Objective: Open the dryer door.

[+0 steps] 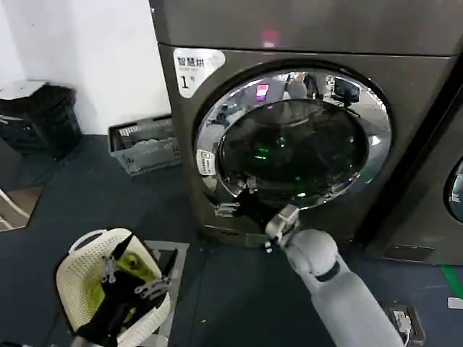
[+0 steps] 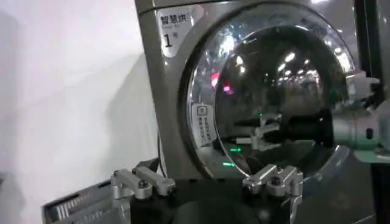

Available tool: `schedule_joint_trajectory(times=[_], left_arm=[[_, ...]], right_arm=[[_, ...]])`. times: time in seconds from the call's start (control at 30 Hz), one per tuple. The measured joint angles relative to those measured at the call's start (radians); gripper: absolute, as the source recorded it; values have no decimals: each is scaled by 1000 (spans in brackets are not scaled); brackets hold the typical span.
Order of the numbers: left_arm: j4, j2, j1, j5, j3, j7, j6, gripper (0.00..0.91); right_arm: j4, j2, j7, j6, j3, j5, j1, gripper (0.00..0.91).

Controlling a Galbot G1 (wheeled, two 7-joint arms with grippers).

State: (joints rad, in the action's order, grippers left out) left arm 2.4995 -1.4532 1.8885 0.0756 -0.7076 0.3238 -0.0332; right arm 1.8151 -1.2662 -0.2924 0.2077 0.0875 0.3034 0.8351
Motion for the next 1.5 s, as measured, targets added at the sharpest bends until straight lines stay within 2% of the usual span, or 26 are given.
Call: schedule_joint_trajectory(times=[0.7,1.07,1.5], left_arm=[[9,-3,5,-4,22,4,-6,907],[7,-6,10,-4,31,0,-3,907],[24,-11,17,3,32,-3,-14,907]], right_arm=[[-84,-39,37,7,-54,0,-77,907],[-101,-38,29,-6,-88,23,-111,907],[-106,-38,45,3,-90,41,-132,907]])
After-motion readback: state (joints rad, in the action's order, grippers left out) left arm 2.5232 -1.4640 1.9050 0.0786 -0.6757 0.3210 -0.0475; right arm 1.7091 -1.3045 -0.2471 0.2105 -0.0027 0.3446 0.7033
